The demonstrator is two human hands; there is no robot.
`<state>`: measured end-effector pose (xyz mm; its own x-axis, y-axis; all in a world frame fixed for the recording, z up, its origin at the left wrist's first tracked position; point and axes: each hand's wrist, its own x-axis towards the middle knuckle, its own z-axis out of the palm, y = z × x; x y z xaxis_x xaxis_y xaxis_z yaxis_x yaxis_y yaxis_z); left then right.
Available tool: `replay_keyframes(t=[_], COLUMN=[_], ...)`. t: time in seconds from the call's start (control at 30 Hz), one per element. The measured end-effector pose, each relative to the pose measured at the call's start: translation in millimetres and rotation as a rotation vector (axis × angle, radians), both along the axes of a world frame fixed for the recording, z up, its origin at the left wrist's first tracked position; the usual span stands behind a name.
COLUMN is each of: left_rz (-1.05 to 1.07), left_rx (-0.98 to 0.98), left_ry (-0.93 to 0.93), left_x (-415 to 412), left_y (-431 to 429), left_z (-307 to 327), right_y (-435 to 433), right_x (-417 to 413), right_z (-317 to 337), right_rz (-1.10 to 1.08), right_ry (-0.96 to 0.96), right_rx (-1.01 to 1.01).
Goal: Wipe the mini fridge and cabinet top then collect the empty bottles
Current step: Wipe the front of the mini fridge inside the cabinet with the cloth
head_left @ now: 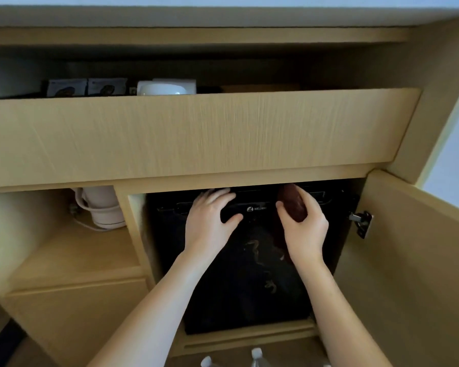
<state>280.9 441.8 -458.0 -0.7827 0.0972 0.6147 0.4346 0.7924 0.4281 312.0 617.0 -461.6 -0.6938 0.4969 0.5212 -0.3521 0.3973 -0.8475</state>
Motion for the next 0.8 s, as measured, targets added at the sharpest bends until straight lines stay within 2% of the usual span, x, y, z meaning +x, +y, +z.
replay_keyframes(t=[0.27, 0.43, 0.5, 0.63, 0.8], left_rz=[0.067, 0.060, 0.060, 0.058, 0.058], left_rx=[-0.011, 0.018, 0.022, 0.023, 0.022], left_ry=[0.076, 0.092, 0.091, 0.079, 0.074], left_x=[-6, -5, -5, -5, -5], left_y=[6, 6, 8, 7, 6], left_z=[-7, -8, -8, -9, -8], right_y=[4, 40, 31, 29, 48], right_x=[-7, -3, -5, -7, -9], right_z=[-3, -18, -17, -17, -20], right_rz=[0.079, -0.107, -0.065, 0.047, -0.126], right_ry=[0.079, 0.077, 0.089, 0.109, 0.097], right_rx=[0.143, 0.058, 0.053, 0.171, 0.040])
